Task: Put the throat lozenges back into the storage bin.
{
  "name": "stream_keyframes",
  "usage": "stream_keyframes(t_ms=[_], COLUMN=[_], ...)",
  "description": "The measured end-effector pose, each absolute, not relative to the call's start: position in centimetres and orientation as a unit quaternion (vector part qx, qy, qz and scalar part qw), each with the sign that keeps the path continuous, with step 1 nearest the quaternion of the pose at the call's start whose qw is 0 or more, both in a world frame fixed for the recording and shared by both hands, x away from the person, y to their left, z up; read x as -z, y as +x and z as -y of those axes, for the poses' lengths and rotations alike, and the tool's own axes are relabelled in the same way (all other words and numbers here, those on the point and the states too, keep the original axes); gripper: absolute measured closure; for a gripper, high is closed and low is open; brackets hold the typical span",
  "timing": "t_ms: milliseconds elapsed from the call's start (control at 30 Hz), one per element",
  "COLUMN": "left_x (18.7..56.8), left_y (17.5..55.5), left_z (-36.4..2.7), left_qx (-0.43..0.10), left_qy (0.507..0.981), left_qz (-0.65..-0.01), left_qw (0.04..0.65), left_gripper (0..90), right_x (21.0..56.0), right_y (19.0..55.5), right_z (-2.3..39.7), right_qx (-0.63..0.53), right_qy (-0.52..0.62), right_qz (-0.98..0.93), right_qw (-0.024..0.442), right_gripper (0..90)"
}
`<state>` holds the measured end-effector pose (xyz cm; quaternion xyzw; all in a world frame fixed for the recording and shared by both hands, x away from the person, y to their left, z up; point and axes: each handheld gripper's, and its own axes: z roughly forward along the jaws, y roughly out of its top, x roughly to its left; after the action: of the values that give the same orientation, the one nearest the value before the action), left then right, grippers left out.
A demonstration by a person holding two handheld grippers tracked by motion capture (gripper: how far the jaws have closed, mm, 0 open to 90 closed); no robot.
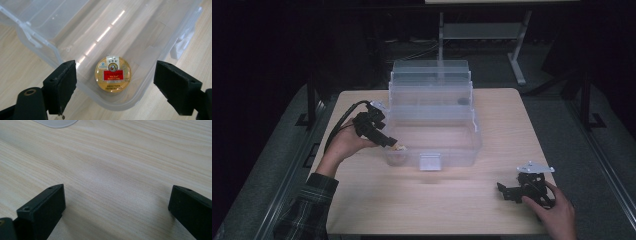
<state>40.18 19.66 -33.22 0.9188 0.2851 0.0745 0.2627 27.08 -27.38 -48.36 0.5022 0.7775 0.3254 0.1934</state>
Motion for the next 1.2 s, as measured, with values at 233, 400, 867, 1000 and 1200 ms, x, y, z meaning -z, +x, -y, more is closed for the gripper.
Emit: stream_keyframes(t_ms=[233, 400, 867, 1000, 1200], left_x=[33.4, 33.6, 34.2, 34.7, 35.7], left_y=[39.4, 38.8, 36.8, 36.2, 35.3], left_z=[-20.9, -21.8, -23.9, -24.5, -25.6], left_qx=[-0.087, -0.092, -0.107, -0.109, -0.114], left_qy=[0.914, 0.910, 0.901, 0.897, 0.891], left_qz=[-0.294, -0.301, -0.313, -0.321, -0.331], left_qw=[0.267, 0.271, 0.281, 0.283, 0.290], left_gripper=[13.4, 13.0, 12.5, 12.5, 12.6], right_x=[48.4, 48.4, 48.4, 48.4, 48.4], right_y=[27.1, 27.1, 27.1, 27.1, 27.1], right_z=[27.4, 27.4, 27.4, 27.4, 27.4], right_qx=[-0.325, -0.325, -0.325, -0.325, -0.325], right_qy=[0.502, 0.502, 0.502, 0.502, 0.502], right_qz=[-0.777, -0.778, -0.778, -0.778, -0.778], right_qw=[0.193, 0.193, 0.194, 0.193, 0.193], right_gripper=[0.5, 0.5, 0.5, 0.5, 0.5])
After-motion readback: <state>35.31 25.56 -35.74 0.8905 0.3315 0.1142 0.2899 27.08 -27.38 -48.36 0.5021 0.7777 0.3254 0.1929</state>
